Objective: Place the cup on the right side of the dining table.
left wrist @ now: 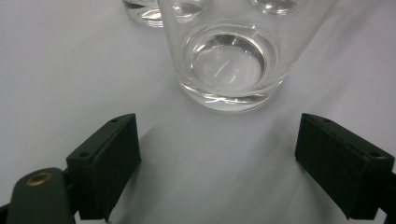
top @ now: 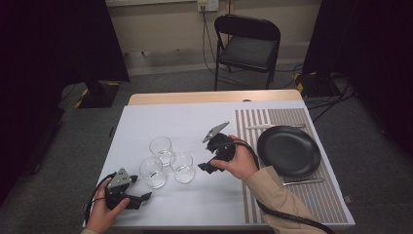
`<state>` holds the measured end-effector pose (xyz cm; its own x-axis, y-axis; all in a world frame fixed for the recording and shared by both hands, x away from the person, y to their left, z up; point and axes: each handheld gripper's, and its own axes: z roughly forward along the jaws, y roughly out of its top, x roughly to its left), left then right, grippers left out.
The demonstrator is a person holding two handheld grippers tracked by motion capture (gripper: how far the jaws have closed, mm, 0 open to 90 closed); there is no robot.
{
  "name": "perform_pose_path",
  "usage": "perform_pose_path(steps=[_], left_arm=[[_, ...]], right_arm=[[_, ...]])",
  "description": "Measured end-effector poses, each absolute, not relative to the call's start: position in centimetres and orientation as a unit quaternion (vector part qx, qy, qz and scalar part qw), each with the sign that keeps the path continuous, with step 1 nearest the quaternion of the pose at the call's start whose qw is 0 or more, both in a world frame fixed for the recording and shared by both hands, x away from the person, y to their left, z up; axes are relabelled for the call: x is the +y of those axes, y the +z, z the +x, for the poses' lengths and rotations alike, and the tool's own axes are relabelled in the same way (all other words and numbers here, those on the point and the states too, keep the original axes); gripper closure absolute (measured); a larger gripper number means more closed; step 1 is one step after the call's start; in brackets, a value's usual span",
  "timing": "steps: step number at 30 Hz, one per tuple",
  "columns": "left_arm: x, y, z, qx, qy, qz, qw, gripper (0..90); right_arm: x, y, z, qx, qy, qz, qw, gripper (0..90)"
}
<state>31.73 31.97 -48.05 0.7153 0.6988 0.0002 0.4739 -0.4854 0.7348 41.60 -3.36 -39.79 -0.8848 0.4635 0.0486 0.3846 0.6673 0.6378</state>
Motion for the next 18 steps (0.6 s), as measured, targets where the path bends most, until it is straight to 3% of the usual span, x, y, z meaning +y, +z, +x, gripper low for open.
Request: perform_pose_path(steps=[18], left_arm=[[31.98, -48.05, 31.73, 0.345, 0.152, 0.848, 0.371, 13.1]], right_arm=[[-2.54, -39.11, 41.99, 0.909, 0.344, 0.23, 0.059, 13.2]])
